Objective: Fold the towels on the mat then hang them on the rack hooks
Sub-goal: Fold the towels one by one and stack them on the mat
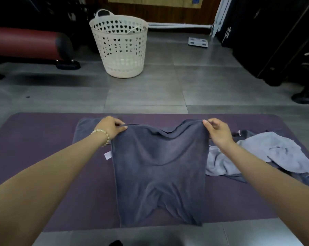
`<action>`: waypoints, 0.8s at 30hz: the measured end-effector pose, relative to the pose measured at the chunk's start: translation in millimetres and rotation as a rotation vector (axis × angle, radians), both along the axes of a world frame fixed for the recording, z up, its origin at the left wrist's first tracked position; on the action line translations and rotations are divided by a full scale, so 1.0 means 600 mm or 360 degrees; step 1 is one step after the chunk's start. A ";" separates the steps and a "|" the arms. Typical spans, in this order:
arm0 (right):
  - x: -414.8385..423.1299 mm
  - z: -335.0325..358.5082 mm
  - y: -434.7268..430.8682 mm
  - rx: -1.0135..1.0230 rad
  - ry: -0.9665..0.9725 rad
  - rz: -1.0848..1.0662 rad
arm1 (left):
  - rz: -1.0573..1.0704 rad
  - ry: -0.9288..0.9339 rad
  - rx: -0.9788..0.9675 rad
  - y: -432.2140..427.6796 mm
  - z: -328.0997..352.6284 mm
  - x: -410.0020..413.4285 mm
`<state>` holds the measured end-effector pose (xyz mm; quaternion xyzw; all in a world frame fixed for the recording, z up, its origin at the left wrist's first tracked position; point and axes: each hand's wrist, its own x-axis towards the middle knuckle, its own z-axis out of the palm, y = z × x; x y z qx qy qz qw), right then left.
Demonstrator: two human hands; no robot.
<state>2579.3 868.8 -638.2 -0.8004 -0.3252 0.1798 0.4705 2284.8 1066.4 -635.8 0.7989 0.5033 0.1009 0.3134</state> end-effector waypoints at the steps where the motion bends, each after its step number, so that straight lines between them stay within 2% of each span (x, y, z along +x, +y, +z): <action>1: 0.016 -0.012 0.016 -0.0036 -0.0062 -0.0029 | 0.0028 0.0125 0.0111 0.017 -0.010 0.009; 3: 0.049 -0.039 0.050 -0.0056 -0.0050 -0.0107 | 0.0067 0.0315 0.0286 0.052 -0.032 0.033; 5: 0.077 -0.073 0.084 -0.0011 0.0220 -0.0211 | 0.0099 0.0364 0.0307 0.086 -0.061 0.061; 7: 0.096 -0.108 0.118 0.0082 0.0472 -0.0309 | 0.0218 0.0107 0.0059 0.118 -0.098 0.090; 9: 0.116 -0.143 0.150 0.0164 0.0600 -0.0362 | 0.0340 -0.0182 -0.0122 0.142 -0.138 0.115; 12: 0.141 -0.192 0.188 0.0256 0.0685 -0.0414 | 0.0291 -0.0284 0.0004 0.175 -0.188 0.145; 15: 0.151 -0.239 0.193 0.0126 0.0617 -0.0201 | 0.0212 -0.0398 -0.0133 0.180 -0.233 0.157; 19: 0.118 -0.349 0.122 -0.0013 0.0570 0.0038 | 0.0192 -0.0275 -0.0166 0.108 -0.335 0.109; 21: 0.098 -0.407 0.062 -0.0145 0.0481 0.0120 | 0.0231 -0.0321 -0.0426 0.060 -0.387 0.063; 23: 0.080 -0.439 0.005 -0.0201 0.0302 0.0176 | 0.0309 -0.0192 -0.0729 0.031 -0.440 0.017; 24: 0.072 -0.448 -0.016 -0.0201 0.0187 0.0168 | 0.0336 -0.0054 -0.0758 0.020 -0.460 -0.004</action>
